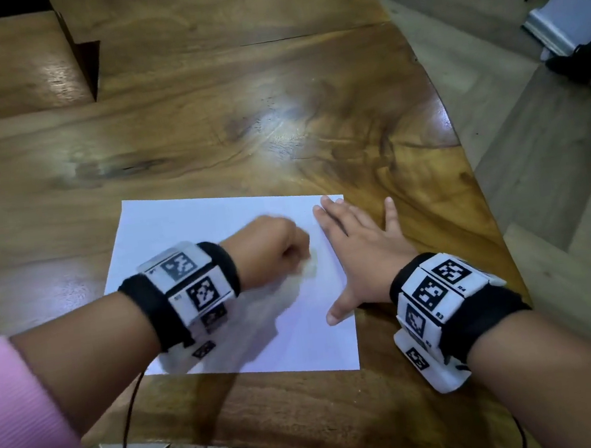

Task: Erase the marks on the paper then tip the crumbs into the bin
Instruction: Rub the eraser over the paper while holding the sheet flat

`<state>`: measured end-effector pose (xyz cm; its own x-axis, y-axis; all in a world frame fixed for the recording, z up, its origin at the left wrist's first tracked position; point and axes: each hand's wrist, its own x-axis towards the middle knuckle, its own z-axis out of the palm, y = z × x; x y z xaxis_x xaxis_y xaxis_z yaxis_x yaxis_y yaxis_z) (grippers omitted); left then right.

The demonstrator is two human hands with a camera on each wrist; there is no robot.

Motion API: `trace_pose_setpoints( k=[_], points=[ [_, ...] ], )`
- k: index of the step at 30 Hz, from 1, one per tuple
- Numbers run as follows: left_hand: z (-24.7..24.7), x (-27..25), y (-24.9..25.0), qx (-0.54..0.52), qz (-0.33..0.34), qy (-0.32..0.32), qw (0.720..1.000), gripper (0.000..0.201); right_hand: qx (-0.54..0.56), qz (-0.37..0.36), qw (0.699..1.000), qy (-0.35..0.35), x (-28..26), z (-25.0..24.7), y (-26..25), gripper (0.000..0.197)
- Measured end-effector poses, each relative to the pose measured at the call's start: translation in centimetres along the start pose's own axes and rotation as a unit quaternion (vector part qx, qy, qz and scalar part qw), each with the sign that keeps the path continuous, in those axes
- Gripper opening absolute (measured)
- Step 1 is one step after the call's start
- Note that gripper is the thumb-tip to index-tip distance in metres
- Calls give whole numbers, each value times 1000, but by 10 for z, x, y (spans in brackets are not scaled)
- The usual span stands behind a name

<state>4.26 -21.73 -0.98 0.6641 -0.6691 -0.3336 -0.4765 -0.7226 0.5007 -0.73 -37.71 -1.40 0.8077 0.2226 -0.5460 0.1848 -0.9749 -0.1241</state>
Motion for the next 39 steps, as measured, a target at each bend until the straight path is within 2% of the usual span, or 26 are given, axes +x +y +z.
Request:
trace_pose_setpoints(
  k=[2, 4, 5, 9, 10, 11, 14, 16, 17, 20, 22, 24, 27, 29, 32, 39],
  points=[
    [-12, 20, -2, -2, -34, 76, 996, 10, -3, 4, 1000, -4, 0, -1, -1, 147],
    [-13, 29, 0, -11, -45, 103, 994, 9, -5, 6, 1000, -7, 1, -1, -3, 148],
    [-10, 25, 2, -20, -39, 97, 994, 6, -2, 6, 1000, -7, 1, -1, -3, 148],
    [13, -13, 5, -13, 20, -18, 1000, 12, 14, 6, 1000, -6, 1, 1, -3, 148],
    [15, -15, 4, -9, 22, -30, 999, 8, 13, 5, 1000, -5, 1, 1, -4, 148],
    [12, -12, 2, -5, 21, -17, 1000, 3, 10, 5, 1000, -5, 1, 1, -4, 148],
    [-3, 16, 1, -13, -27, 63, 998, 11, -1, 3, 1000, -4, 1, 1, -3, 148],
    [-6, 25, 3, -26, -41, 83, 995, 12, -8, -1, 1000, -2, 1, 1, -3, 148],
    [-4, 20, 4, -24, -34, 72, 997, 9, -7, -3, 1000, 0, 1, 1, -3, 148],
    [16, -15, 7, 6, 34, -20, 999, 5, 5, -10, 1000, 9, 2, 2, -2, 148],
    [23, -29, 7, 14, 51, -58, 997, 6, 15, -17, 1000, 5, 2, 2, -2, 148],
    [17, -19, 9, 11, 41, -32, 999, 8, 19, -24, 999, 7, 3, 3, -1, 148],
    [7, 2, 16, -6, -11, 39, 999, 7, 20, -29, 999, 16, 3, 5, 1, 148],
    [14, -4, 15, -2, 9, 19, 1000, 5, 18, -31, 999, 15, 3, 5, 1, 148],
    [32, -39, 11, -1, 59, -52, 997, 8, 19, -29, 999, 17, 3, 5, 1, 149],
    [35, -47, 7, -16, 44, -41, 998, 8, 15, -32, 999, 29, -4, 4, -3, 141]
  ],
)
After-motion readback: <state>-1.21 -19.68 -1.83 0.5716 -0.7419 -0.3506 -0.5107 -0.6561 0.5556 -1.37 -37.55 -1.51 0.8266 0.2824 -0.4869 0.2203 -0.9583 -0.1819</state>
